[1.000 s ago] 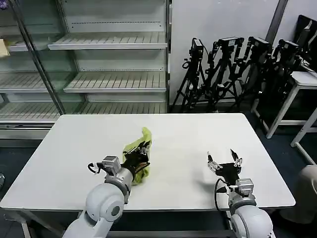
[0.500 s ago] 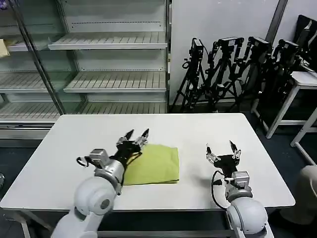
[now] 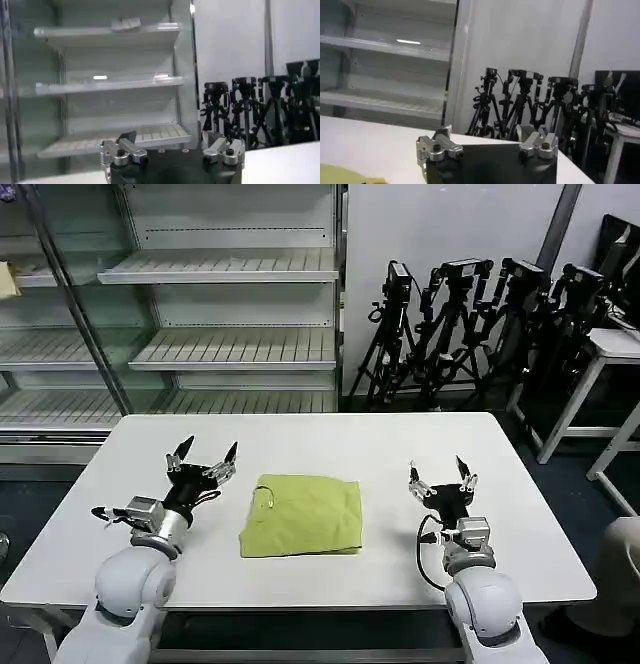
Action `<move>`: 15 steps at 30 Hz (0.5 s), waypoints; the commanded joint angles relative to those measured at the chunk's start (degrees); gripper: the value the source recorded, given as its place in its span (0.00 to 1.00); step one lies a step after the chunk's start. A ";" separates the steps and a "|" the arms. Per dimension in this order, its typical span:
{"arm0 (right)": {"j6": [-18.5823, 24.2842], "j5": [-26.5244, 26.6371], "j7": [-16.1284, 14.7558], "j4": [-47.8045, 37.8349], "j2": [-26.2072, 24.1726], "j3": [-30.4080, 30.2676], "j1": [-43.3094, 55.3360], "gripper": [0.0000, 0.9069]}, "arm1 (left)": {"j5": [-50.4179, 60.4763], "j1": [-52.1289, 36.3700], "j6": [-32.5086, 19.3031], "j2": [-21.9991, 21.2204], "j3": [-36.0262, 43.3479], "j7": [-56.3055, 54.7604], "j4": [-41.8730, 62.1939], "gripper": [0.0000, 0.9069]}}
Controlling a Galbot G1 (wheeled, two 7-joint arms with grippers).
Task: Fold and organize the clothes.
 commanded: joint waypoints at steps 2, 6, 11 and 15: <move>1.16 -1.25 0.59 -2.45 0.89 -0.99 2.17 1.00 | 10.95 1.75 -7.62 1.15 -4.39 9.46 5.62 1.00; 1.29 -1.53 0.58 -2.91 1.03 -1.12 2.43 1.00 | 11.81 1.85 -7.59 1.01 -4.07 9.85 5.94 1.00; 1.37 -1.59 0.53 -3.33 1.16 -1.24 2.70 1.00 | 10.69 1.95 -7.28 0.67 -4.14 9.95 5.61 1.00; 1.38 -1.59 0.45 -3.34 1.10 -1.28 2.75 1.00 | 10.28 1.71 -7.25 0.72 -4.08 9.98 5.39 1.00</move>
